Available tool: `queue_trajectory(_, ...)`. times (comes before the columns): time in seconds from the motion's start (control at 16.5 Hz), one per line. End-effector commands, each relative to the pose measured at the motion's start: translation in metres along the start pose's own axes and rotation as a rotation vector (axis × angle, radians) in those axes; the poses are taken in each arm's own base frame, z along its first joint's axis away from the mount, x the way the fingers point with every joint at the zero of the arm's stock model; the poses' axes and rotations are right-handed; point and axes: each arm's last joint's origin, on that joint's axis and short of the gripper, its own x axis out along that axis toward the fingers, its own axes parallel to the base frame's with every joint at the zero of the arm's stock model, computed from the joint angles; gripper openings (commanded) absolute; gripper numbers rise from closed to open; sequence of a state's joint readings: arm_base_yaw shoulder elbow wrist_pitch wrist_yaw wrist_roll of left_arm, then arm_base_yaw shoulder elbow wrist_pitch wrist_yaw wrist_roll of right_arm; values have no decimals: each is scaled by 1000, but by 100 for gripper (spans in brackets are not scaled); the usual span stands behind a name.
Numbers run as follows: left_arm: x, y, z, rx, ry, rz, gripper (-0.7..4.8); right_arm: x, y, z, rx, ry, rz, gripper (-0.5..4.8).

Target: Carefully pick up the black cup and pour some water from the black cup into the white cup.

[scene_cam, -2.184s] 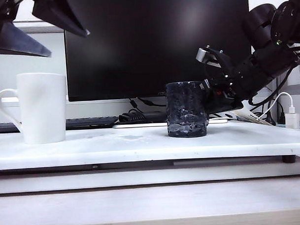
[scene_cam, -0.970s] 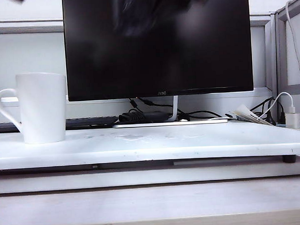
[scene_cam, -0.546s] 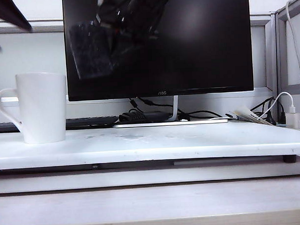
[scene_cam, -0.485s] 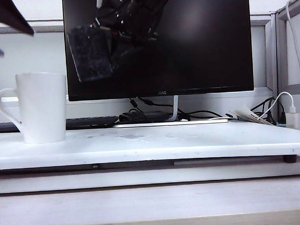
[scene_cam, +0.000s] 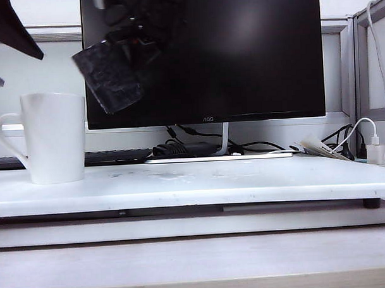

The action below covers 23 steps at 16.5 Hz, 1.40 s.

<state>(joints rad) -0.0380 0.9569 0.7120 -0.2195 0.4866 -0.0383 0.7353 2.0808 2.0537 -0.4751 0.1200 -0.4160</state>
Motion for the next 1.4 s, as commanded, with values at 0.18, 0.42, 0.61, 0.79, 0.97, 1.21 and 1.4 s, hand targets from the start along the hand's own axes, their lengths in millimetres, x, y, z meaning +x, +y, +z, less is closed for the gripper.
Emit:
queue_trajectory(0.18,4,-11,-6,-1,67,-55,479,-12,16,28,-166,-117,-125,-6)
queue_trajectory(0.42,3,-11,-8,-11,85,-54,479,-13,18,31,-248,-102,-178,-6)
queue_trajectory(0.61,3,-11,-8,-11,88,-50,479,-14,17,34,-309,-127,-209,-6)
queue_trajectory(0.79,3,-9,-7,28,81,11,479,-12,16,35,-366,-143,-229,-6)
queue_trajectory(0.97,3,-9,-6,34,71,21,479,-3,18,34,-419,-155,-248,-6)
queue_trajectory(1.21,3,-7,-6,65,71,79,479,2,24,38,-485,-172,-317,-6)
queue_trajectory(1.4,3,-7,-6,65,72,80,479,1,23,40,-495,-193,-336,-6)
